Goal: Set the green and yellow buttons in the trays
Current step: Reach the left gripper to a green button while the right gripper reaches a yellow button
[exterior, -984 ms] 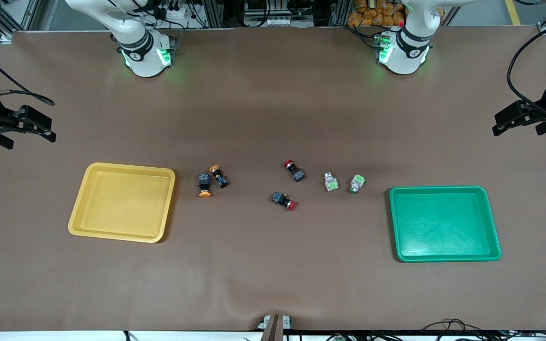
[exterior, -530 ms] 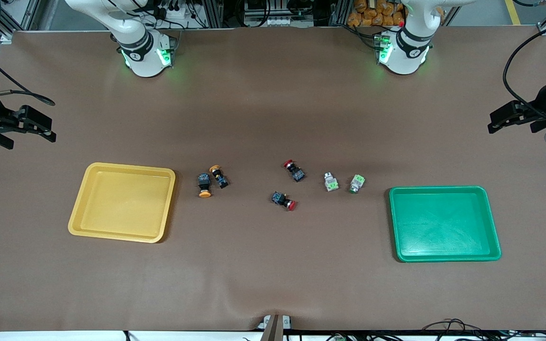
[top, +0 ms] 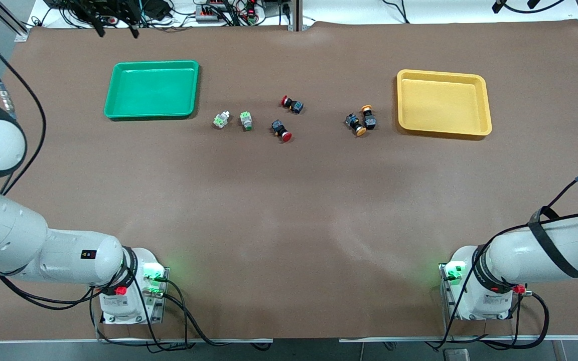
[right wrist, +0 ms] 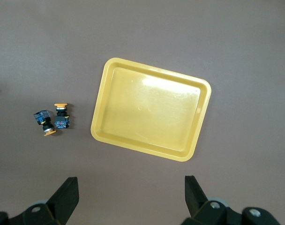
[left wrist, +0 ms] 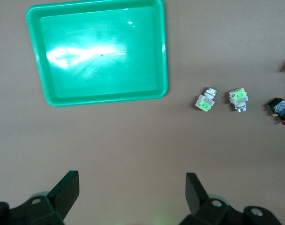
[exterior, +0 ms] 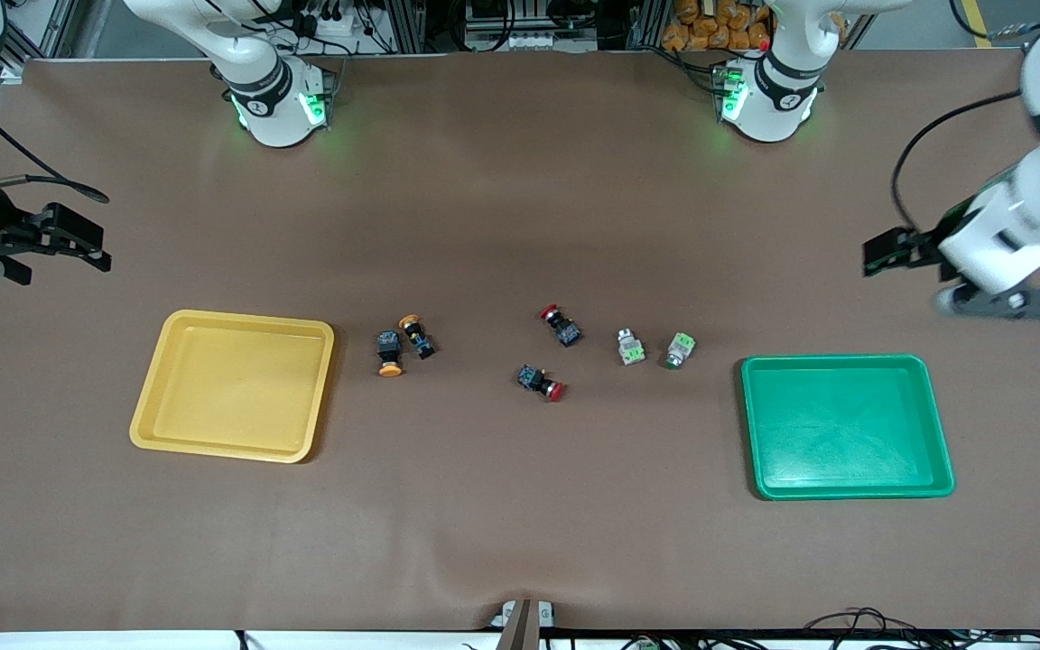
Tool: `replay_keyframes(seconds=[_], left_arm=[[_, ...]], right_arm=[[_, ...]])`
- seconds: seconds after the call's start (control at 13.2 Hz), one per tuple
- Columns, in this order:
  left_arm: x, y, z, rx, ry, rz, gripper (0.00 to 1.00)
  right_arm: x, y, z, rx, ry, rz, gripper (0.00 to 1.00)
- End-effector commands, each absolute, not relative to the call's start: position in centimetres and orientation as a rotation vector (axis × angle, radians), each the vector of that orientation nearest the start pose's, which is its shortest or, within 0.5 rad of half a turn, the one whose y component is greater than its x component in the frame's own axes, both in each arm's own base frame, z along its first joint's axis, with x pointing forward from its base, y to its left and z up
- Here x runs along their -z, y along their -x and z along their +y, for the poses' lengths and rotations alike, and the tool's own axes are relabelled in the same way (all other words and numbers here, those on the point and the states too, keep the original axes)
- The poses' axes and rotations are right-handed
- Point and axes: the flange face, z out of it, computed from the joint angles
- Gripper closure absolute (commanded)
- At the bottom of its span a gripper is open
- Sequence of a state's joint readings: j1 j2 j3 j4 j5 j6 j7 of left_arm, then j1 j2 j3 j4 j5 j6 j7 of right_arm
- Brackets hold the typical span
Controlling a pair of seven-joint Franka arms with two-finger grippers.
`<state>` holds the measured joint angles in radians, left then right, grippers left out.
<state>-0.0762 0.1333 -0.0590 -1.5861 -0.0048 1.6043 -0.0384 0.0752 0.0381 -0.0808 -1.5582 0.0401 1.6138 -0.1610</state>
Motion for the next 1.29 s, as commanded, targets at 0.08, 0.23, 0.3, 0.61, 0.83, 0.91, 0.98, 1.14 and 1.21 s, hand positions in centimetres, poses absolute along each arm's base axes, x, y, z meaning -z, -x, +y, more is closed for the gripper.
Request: replay_keyframes(seconds=[0.08, 0.23, 0.3, 0.61, 0.83, 0.91, 0.98, 1.14, 1.21], left_arm=[[-48.8, -60.7, -12.6, -0.230, 3.123, 0.259, 0.00], [-45.6, -61.4, -15.1, -0.250, 3.117, 0.310, 0.00], [-44.0, -61.7, -16.0, -0.269, 3.111, 0.331, 0.00], [-37.4, -60.7, -19.1, -0.234, 3.107, 0.405, 0.00], [-30.6, -59.6, -20.9, -0.248, 3.078, 0.506, 0.00], [-28.3, -58.9, -21.8, -0.260, 3.070, 0.532, 0.00], [-26.4, -58.4, -22.3, -0.225, 3.075, 0.551, 0.00], [-24.1, -57.2, -23.1, -0.209, 3.074, 0.575, 0.00], [-23.3, -56.8, -23.1, -0.223, 3.071, 0.580, 0.00]], right_arm=[[-60.9, -57.2, 0.5, 0.068, 3.082, -0.219, 0.00], [-58.6, -58.3, 0.7, 0.044, 3.090, -0.225, 0.00], [-57.0, -58.9, 0.8, 0.013, 3.090, -0.223, 0.00], [-54.4, -59.1, 6.2, -0.012, 3.096, -0.134, 0.00], [-53.8, -58.7, 10.5, -0.032, 3.101, -0.079, 0.00], [-53.7, -58.4, 12.2, -0.039, 3.103, -0.053, 0.00], [-53.4, -58.1, 13.9, -0.045, 3.105, -0.029, 0.00], [-52.1, -57.8, 16.7, -0.078, 3.110, -0.017, 0.00], [-51.4, -57.5, 18.5, -0.096, 3.113, -0.012, 0.00]])
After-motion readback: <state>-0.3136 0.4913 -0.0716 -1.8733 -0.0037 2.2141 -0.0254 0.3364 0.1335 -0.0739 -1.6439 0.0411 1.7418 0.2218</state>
